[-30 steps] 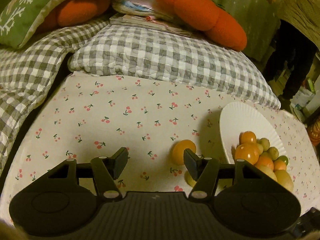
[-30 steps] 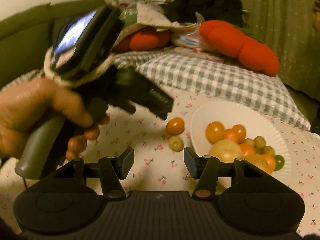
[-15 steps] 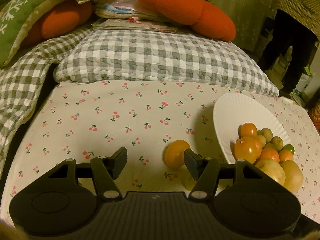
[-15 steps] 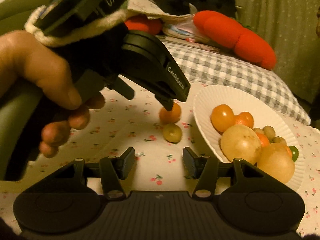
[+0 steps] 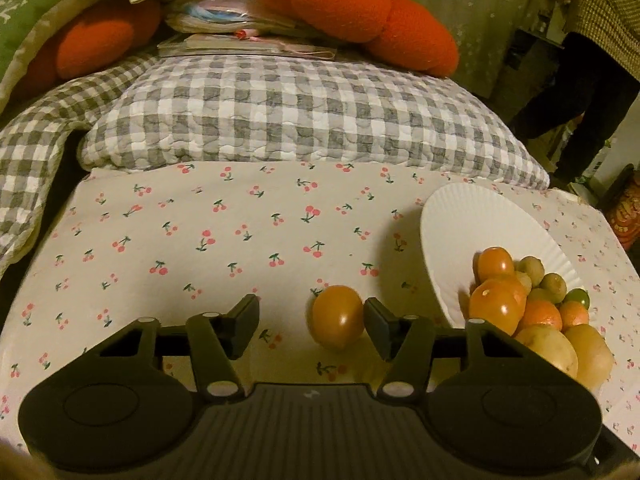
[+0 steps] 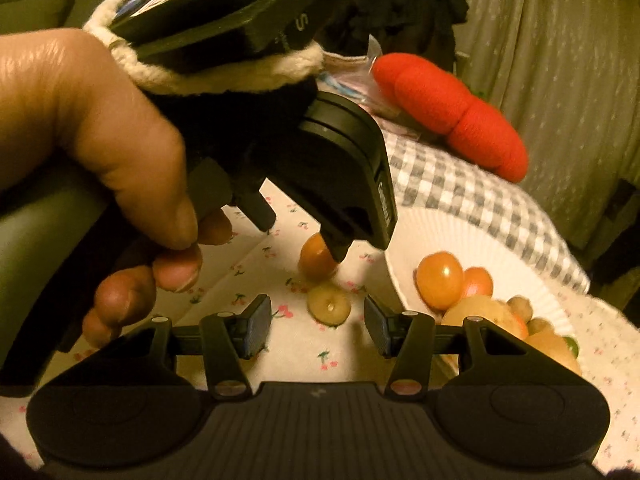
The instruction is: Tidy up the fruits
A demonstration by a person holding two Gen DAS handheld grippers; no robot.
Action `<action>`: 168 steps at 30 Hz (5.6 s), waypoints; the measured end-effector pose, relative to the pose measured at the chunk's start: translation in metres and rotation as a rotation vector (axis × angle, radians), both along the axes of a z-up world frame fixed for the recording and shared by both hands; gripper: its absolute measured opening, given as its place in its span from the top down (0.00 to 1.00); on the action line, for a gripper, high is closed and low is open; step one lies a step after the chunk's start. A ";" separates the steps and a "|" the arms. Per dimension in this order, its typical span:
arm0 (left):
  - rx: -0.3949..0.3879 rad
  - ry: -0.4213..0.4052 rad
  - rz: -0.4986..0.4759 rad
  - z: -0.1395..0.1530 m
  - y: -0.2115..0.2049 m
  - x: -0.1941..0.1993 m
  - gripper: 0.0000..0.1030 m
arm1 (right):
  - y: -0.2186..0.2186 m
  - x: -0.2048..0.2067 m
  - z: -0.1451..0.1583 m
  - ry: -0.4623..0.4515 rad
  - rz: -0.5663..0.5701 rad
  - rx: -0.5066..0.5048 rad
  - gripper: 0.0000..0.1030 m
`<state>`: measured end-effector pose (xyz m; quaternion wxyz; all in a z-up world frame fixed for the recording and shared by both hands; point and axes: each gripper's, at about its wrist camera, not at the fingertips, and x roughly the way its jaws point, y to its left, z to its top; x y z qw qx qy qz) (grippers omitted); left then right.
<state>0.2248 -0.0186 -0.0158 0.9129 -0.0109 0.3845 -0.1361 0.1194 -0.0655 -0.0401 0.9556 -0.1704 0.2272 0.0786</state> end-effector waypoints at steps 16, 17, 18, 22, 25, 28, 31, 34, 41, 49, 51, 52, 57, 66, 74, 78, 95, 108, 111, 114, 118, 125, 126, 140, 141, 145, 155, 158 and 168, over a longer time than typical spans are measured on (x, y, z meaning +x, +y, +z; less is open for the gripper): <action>-0.027 -0.012 -0.050 -0.002 0.005 0.011 0.81 | 0.016 0.007 -0.007 -0.006 -0.002 -0.169 0.81; -0.021 -0.015 -0.053 -0.002 0.004 0.010 0.81 | 0.017 0.008 -0.008 -0.008 -0.005 -0.188 0.84; -0.014 -0.019 -0.058 -0.002 0.003 0.009 0.81 | 0.017 0.007 -0.008 -0.009 -0.001 -0.202 0.84; -0.023 -0.015 -0.049 -0.002 0.006 0.008 0.82 | 0.016 0.002 -0.010 -0.013 0.019 -0.231 0.86; -0.045 0.000 -0.044 -0.002 0.012 0.008 0.82 | 0.012 0.006 -0.003 -0.007 0.033 -0.209 0.95; -0.068 0.016 -0.036 -0.001 0.018 0.007 0.82 | 0.012 0.005 -0.002 0.028 0.055 -0.199 0.95; -0.080 0.028 -0.032 0.001 0.021 0.004 0.82 | 0.004 0.014 -0.005 0.054 0.060 -0.182 0.94; -0.083 0.029 -0.025 0.004 0.028 0.001 0.82 | -0.001 0.016 -0.005 0.061 0.078 -0.132 0.83; -0.105 0.050 -0.014 0.008 0.040 -0.001 0.82 | 0.008 0.015 -0.008 -0.026 0.090 -0.221 0.77; -0.089 0.067 -0.012 0.005 0.054 0.001 0.82 | 0.027 0.038 -0.012 0.081 0.016 -0.435 0.73; -0.095 0.074 -0.013 0.004 0.059 0.001 0.82 | 0.028 0.047 -0.011 0.122 0.014 -0.476 0.74; -0.099 0.077 -0.014 0.003 0.061 0.002 0.82 | 0.029 0.049 -0.011 0.137 0.013 -0.488 0.75; -0.119 0.084 -0.008 0.002 0.070 0.002 0.82 | 0.031 0.044 -0.016 0.122 0.008 -0.526 0.82; -0.107 0.073 0.004 0.006 0.079 -0.003 0.82 | 0.017 0.032 0.014 0.166 0.063 -0.300 0.82; -0.111 0.024 0.004 0.031 0.080 -0.022 0.82 | -0.007 0.008 0.062 0.173 0.070 -0.082 0.82; -0.139 0.003 -0.008 0.047 0.072 -0.033 0.82 | -0.034 0.003 0.088 0.165 0.052 0.038 0.82; -0.196 -0.025 -0.131 0.060 -0.042 -0.030 0.82 | -0.168 0.033 0.088 0.240 -0.202 0.443 0.82; -0.154 -0.039 -0.104 0.040 -0.067 -0.008 0.82 | -0.172 0.057 0.060 0.247 -0.194 0.487 0.81; -0.159 -0.038 -0.101 0.038 -0.066 -0.007 0.82 | -0.170 0.059 0.054 0.255 -0.193 0.483 0.81; -0.151 -0.035 -0.103 0.037 -0.066 -0.009 0.82 | -0.168 0.059 0.052 0.262 -0.201 0.482 0.78; -0.165 -0.031 -0.108 0.039 -0.057 -0.012 0.82 | -0.173 0.054 0.065 0.263 -0.196 0.536 0.76; -0.090 -0.035 -0.026 0.050 -0.046 -0.029 0.67 | -0.176 0.041 0.084 0.248 -0.222 0.544 0.71; -0.049 -0.044 0.000 0.052 -0.046 -0.033 0.61 | -0.174 0.037 0.088 0.240 -0.219 0.534 0.69; 0.127 -0.240 0.088 0.098 -0.021 -0.124 0.14 | -0.159 -0.037 0.124 0.143 -0.220 0.481 0.23; 0.124 -0.243 0.092 0.099 -0.019 -0.130 0.13 | -0.159 -0.044 0.124 0.141 -0.224 0.485 0.18; 0.112 -0.245 0.090 0.101 -0.021 -0.155 0.09 | -0.156 -0.061 0.126 0.131 -0.228 0.493 0.11; 0.091 -0.225 0.094 0.091 -0.014 -0.200 0.08 | -0.147 -0.103 0.120 0.109 -0.235 0.438 0.00; 0.105 -0.212 0.092 0.086 -0.014 -0.209 0.08 | -0.141 -0.112 0.118 0.101 -0.236 0.402 0.00; 0.103 -0.191 0.104 0.079 -0.013 -0.228 0.08 | -0.146 -0.132 0.109 0.095 -0.256 0.408 0.00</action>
